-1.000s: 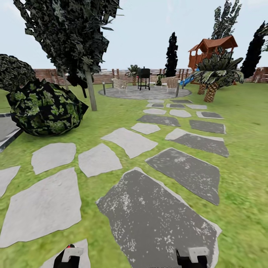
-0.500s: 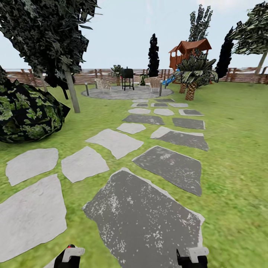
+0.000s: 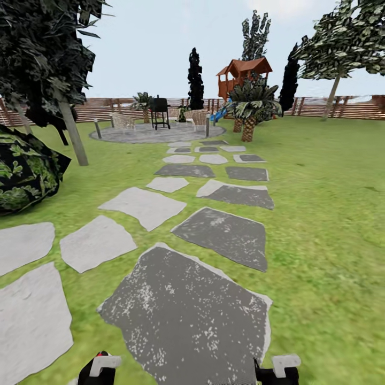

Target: In the garden, pick up the pesticide atomizer on the floor and spray pesticide onto both trees until each tree trunk is fully covered.

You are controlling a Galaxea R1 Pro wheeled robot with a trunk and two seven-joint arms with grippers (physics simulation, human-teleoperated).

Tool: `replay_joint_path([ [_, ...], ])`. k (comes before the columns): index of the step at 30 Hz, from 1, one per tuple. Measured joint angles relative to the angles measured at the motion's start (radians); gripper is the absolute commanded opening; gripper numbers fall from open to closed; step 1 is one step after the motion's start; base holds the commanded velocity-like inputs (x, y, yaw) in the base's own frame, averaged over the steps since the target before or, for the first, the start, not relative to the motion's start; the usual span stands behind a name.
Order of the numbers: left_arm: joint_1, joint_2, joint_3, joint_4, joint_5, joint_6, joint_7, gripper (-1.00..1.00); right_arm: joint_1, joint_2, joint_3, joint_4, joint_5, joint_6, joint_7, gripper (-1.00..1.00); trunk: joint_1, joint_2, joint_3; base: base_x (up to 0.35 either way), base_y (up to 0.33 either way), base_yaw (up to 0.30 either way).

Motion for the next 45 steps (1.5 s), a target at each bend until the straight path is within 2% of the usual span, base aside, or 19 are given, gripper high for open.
replay_joint_path([
  [45,0.000,-0.002,0.000,0.000,0.000,0.000,-0.001,-1.00,0.000,0.001,0.000,0.002,0.001,-0.001,0.000,1.00,0.000,0.000,-0.018,0.000,0.000,-0.277],
])
